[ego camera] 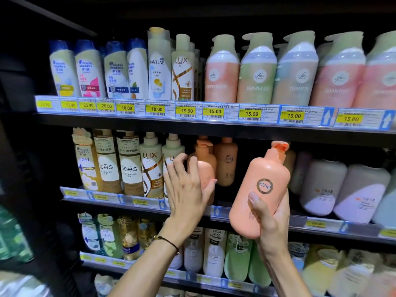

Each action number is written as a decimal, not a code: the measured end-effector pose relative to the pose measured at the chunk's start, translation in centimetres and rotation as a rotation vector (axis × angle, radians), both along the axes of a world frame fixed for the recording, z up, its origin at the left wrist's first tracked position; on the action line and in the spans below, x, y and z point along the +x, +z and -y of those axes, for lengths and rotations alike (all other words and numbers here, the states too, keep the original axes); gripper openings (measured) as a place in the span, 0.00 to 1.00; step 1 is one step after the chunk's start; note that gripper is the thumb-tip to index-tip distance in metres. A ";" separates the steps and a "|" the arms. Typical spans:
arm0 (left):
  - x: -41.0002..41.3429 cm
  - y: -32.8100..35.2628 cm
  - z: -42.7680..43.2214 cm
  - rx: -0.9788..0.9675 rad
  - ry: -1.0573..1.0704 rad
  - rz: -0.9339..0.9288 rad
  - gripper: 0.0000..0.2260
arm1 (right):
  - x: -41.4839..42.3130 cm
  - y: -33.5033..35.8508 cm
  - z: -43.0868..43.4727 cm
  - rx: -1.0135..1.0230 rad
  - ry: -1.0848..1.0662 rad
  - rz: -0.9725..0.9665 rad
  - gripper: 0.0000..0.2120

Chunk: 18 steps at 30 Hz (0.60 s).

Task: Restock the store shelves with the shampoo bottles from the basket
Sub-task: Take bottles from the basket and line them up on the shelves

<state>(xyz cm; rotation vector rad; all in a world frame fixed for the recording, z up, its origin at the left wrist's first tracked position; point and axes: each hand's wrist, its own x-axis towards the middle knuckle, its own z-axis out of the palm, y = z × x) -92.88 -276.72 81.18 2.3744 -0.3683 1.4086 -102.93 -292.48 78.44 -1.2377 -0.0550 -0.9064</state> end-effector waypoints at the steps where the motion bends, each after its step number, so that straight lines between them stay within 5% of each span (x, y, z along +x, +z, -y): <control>1: 0.2 0.0 -0.3 0.002 0.008 0.004 0.32 | 0.1 -0.1 -0.1 0.016 -0.004 0.009 0.35; 9: 0.9 -0.9 -1.7 -0.046 -0.055 0.015 0.34 | 0.7 0.1 -0.8 0.106 -0.061 0.047 0.33; 13: 1.2 -3.1 -4.3 -0.095 -0.109 0.069 0.22 | 1.1 0.3 -0.5 0.123 -0.085 0.098 0.28; 18: 2.0 -6.9 -7.8 -0.011 -0.115 0.015 0.15 | 2.2 1.4 0.2 0.030 -0.188 0.074 0.36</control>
